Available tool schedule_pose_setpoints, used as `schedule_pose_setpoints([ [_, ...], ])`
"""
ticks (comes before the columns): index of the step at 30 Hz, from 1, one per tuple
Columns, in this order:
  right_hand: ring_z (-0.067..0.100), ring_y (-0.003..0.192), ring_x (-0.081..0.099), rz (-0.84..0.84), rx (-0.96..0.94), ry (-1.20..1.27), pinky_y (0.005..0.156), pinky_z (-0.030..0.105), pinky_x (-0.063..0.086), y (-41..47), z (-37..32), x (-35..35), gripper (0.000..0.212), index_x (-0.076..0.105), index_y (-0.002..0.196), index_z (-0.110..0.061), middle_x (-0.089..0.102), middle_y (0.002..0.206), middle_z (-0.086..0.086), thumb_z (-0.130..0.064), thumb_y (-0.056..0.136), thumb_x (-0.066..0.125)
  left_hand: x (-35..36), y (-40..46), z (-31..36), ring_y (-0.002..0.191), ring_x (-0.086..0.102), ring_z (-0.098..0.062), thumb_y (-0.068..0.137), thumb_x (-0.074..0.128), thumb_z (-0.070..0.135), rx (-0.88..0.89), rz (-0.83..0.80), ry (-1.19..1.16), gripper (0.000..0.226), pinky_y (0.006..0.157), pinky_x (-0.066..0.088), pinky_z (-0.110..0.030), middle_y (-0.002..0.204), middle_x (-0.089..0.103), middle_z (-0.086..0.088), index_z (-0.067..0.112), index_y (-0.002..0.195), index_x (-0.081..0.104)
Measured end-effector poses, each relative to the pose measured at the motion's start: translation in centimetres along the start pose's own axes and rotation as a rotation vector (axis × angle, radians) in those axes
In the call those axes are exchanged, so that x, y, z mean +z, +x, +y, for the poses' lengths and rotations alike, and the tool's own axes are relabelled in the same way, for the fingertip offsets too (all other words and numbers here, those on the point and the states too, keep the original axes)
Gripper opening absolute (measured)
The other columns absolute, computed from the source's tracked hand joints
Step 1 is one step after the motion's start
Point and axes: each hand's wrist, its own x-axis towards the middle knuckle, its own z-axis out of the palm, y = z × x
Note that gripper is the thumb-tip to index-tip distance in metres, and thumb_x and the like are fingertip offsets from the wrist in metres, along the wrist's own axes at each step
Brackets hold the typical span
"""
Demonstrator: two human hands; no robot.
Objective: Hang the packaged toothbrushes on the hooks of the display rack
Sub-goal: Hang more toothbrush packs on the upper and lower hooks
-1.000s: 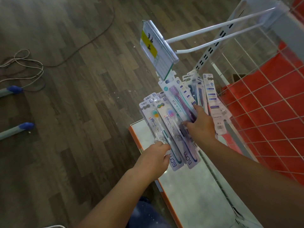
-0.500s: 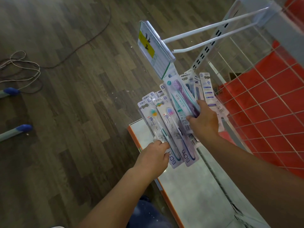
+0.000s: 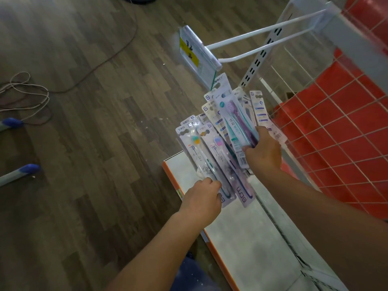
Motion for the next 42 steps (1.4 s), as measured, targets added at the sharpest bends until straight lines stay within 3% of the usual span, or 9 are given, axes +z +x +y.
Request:
schedule_pose_setpoints([
  [7, 0.034, 0.101, 0.061, 0.009, -0.017, -0.025, 0.083, 0.047, 0.054, -0.7, 0.4, -0.6, 0.045, 0.044, 0.128, -0.02, 0.06, 0.12, 0.014, -0.009, 0.087, 0.06, 0.5, -0.5, 0.3, 0.105, 0.051, -0.023, 0.096, 0.044, 0.02, 0.041, 0.026, 0.019, 0.029, 0.086, 0.048, -0.04, 0.118, 0.056, -0.007, 0.013, 0.123, 0.052],
  [16, 0.032, 0.105, 0.06, 0.024, -0.008, 0.033, 0.084, 0.044, 0.054, -2.8, 1.3, -1.8, 0.043, 0.045, 0.126, -0.019, 0.06, 0.122, 0.011, -0.01, 0.087, 0.061, -0.5, -1.6, 1.1, 0.115, 0.047, -0.021, 0.097, 0.043, 0.022, 0.074, 0.076, 0.059, 0.035, 0.095, 0.046, -0.035, 0.13, 0.05, -0.005, 0.016, 0.132, 0.047],
  [17, 0.033, 0.105, 0.06, 0.028, -0.002, 0.034, 0.083, 0.045, 0.054, -3.1, 1.4, -1.6, 0.043, 0.045, 0.125, -0.018, 0.06, 0.121, 0.012, -0.01, 0.086, 0.061, -0.3, -1.4, 1.2, 0.122, 0.043, -0.023, 0.096, 0.045, 0.022, 0.099, 0.112, 0.096, 0.038, 0.101, 0.041, -0.036, 0.134, 0.048, -0.005, 0.016, 0.134, 0.045],
  [19, 0.035, 0.107, 0.058, 0.041, 0.015, 0.038, 0.085, 0.047, 0.053, -3.5, 1.6, -1.2, 0.045, 0.045, 0.126, -0.017, 0.058, 0.121, 0.015, -0.01, 0.086, 0.062, 0.1, 0.1, 1.6, 0.14, 0.022, -0.03, 0.092, 0.053, 0.024, 0.216, 0.175, 0.247, 0.053, 0.115, 0.016, -0.044, 0.149, 0.032, -0.007, 0.018, 0.142, 0.034],
  [21, 0.034, 0.111, 0.055, 0.042, 0.029, 0.021, 0.09, 0.043, 0.051, -3.5, 2.0, -1.0, 0.046, 0.045, 0.128, -0.016, 0.055, 0.124, 0.015, -0.009, 0.086, 0.062, 0.6, 2.6, 2.1, 0.145, -0.001, -0.029, 0.09, 0.057, 0.03, 0.302, 0.113, 0.412, 0.071, 0.113, -0.006, -0.049, 0.158, 0.008, -0.006, 0.022, 0.148, 0.017],
  [24, 0.034, 0.105, 0.057, 0.05, -0.006, -0.025, 0.082, 0.036, 0.047, -2.9, 2.4, -1.2, 0.043, 0.047, 0.126, -0.013, 0.06, 0.117, 0.015, -0.007, 0.085, 0.059, 0.8, 5.7, 2.5, 0.145, -0.004, -0.029, 0.085, 0.061, 0.034, 0.199, 0.03, 0.508, 0.082, 0.114, -0.002, -0.051, 0.158, 0.002, -0.008, 0.02, 0.149, 0.011],
  [28, 0.034, 0.103, 0.059, 0.064, -0.037, -0.028, 0.083, 0.039, 0.051, -1.9, 2.4, -1.2, 0.049, 0.045, 0.129, -0.017, 0.062, 0.116, 0.015, -0.008, 0.083, 0.059, 0.6, 5.7, 2.3, 0.145, 0.001, -0.029, 0.092, 0.049, 0.033, 0.235, -0.006, 0.568, 0.065, 0.115, 0.002, -0.048, 0.157, 0.007, -0.011, 0.016, 0.148, 0.019],
  [32, 0.034, 0.107, 0.058, 0.056, -0.03, -0.04, 0.086, 0.042, 0.052, -1.7, 2.4, -1.1, 0.052, 0.041, 0.134, -0.019, 0.06, 0.122, 0.014, -0.01, 0.086, 0.059, -0.2, 5.5, 1.8, 0.145, -0.002, -0.027, 0.096, 0.044, 0.033, 0.228, -0.084, 0.64, 0.063, 0.115, 0.001, -0.047, 0.158, 0.002, -0.01, 0.015, 0.149, 0.016],
  [42, 0.033, 0.103, 0.06, 0.049, -0.008, 0.026, 0.086, 0.046, 0.053, -0.4, 2.8, -1.5, 0.048, 0.044, 0.131, -0.015, 0.061, 0.118, 0.014, -0.01, 0.086, 0.059, -1.5, 6.2, 0.6, 0.145, -0.005, -0.028, 0.1, 0.033, 0.029, 0.237, -0.005, 0.633, 0.054, 0.115, -0.003, -0.047, 0.157, 0.002, -0.012, 0.011, 0.147, 0.015],
])
